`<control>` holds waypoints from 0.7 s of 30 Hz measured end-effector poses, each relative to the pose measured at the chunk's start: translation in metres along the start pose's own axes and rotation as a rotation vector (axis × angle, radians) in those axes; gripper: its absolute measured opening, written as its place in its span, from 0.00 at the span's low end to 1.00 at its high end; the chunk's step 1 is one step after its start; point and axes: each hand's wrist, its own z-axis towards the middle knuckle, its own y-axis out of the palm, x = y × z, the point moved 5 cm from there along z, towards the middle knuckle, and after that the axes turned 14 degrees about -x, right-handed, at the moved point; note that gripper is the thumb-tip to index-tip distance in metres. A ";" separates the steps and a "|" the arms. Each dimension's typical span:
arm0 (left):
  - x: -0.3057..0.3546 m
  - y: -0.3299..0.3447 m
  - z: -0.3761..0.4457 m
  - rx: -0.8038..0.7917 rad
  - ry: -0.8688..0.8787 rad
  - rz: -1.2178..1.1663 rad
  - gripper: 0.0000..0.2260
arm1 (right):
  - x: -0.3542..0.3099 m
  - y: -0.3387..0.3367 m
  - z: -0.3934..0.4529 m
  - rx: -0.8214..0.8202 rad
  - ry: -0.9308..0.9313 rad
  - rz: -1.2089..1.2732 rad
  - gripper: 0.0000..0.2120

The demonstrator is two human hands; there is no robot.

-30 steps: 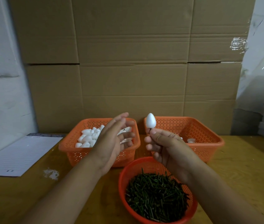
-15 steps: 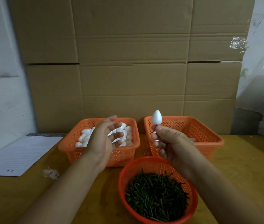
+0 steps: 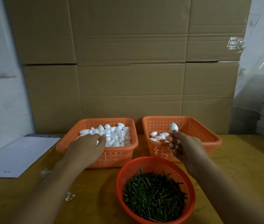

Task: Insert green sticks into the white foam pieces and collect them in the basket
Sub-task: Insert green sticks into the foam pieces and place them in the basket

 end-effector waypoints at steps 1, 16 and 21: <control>-0.001 0.003 0.001 -0.036 -0.018 0.013 0.24 | -0.001 -0.001 0.000 0.003 -0.008 0.002 0.11; 0.001 -0.002 0.007 -0.077 0.035 -0.100 0.14 | 0.000 0.044 -0.015 -0.394 0.112 -0.356 0.09; 0.011 -0.004 0.026 -0.136 0.045 -0.082 0.12 | 0.007 0.068 -0.036 -0.738 0.237 -0.811 0.07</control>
